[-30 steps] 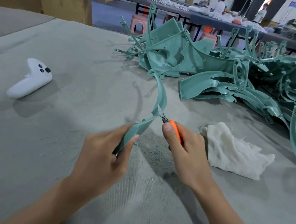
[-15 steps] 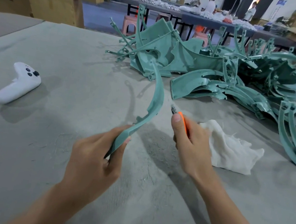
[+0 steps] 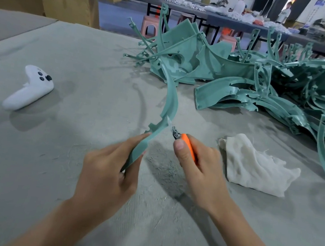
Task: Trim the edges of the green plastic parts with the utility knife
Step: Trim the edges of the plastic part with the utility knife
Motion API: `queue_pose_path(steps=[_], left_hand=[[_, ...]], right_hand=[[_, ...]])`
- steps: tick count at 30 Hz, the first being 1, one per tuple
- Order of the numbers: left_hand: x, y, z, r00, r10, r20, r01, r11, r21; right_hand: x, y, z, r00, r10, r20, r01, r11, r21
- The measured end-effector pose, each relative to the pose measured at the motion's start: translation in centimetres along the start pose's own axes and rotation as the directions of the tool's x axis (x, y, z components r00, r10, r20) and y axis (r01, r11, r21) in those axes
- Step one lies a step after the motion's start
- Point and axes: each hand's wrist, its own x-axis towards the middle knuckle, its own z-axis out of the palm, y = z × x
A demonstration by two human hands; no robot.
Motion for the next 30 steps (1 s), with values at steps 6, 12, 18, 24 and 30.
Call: queue_pose_path(steps=[6, 12, 18, 24, 30], left_hand=[[0.1, 0.2, -0.3, 1.0, 0.022, 0.018, -0.021, 0.999, -0.033], [-0.4, 0.1, -0.2, 0.999, 0.029, 0.024, -0.028, 0.998, -0.052], [-0.9, 0.4, 0.1, 0.993, 0.112, 0.021, -0.11, 0.989, -0.098], [-0.5, -0.2, 0.1, 0.995, 0.101, 0.026, -0.096, 0.986, -0.133], [-0.5, -0.7, 0.2, 0.977, 0.201, 0.076, -0.195, 0.977, -0.085]], right_hand=[[0.2, 0.5, -0.1, 0.998, 0.051, -0.037, -0.051, 0.999, 0.01], [0.7, 1.4, -0.6, 0.99, 0.095, -0.105, -0.104, 0.991, -0.086], [1.5, 3.2, -2.3, 0.948, 0.211, -0.239, -0.24, 0.965, -0.103], [1.7, 2.0, -2.0, 0.931, 0.364, 0.003, -0.313, 0.797, 0.516], [1.3, 0.8, -2.3, 0.934, 0.307, 0.184, -0.342, 0.608, 0.717]])
